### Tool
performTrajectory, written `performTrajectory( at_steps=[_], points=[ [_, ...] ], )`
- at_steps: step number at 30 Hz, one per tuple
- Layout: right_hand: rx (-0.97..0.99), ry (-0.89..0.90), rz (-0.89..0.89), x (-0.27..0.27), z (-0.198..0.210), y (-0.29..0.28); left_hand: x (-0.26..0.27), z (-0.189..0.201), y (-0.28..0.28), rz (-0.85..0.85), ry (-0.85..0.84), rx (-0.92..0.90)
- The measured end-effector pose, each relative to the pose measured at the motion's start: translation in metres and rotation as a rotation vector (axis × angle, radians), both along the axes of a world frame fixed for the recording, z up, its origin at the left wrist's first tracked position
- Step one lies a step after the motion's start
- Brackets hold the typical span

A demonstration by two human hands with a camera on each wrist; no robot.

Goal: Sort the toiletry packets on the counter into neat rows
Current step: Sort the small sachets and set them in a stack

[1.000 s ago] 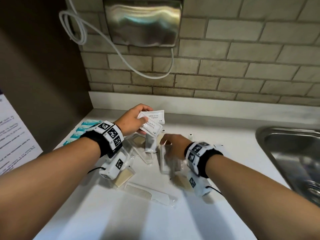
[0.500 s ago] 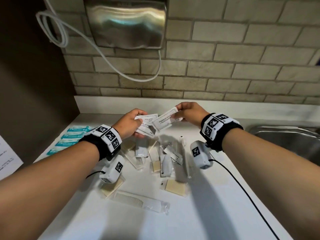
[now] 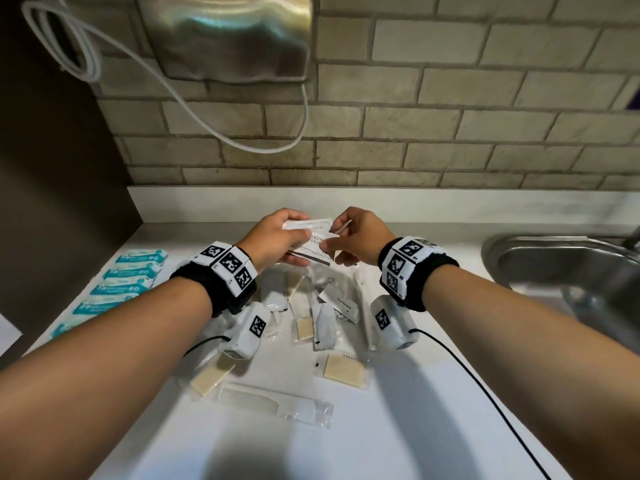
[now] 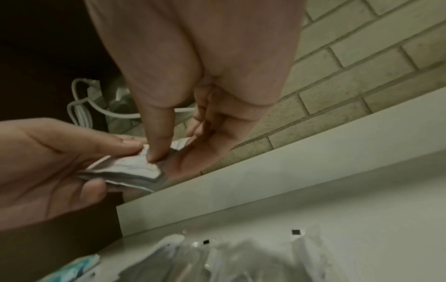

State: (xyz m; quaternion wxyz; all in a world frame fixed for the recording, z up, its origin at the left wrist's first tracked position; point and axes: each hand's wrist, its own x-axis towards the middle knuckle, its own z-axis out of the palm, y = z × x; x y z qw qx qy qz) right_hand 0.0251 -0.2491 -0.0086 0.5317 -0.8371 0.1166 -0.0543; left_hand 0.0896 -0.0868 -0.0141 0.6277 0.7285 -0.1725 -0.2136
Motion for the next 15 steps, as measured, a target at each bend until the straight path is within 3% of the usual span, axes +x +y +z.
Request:
performTrajectory(
  at_steps=[4,7,10,12,15],
  points=[
    [-0.362,0.108,-0.014,-0.004,-0.016,-0.007,0.008,-0.011,0.000,0.022,-0.077,0.052],
    [-0.566,0.285,0.235,-0.015,-0.031,-0.005,0.013,-0.013,0.005,0.061,-0.095,0.061],
    [-0.811,0.313,0.495,-0.025,-0.037,0.011,0.017,-0.014,0.011,0.091,-0.084,0.048],
    [-0.849,0.304,0.532,-0.023,-0.042,0.019,0.018,-0.015,0.014,0.105,-0.081,0.052],
    [-0.828,0.374,0.448,-0.015,-0.052,0.021,0.020,-0.017,0.018,0.109,-0.103,0.084]
  ],
)
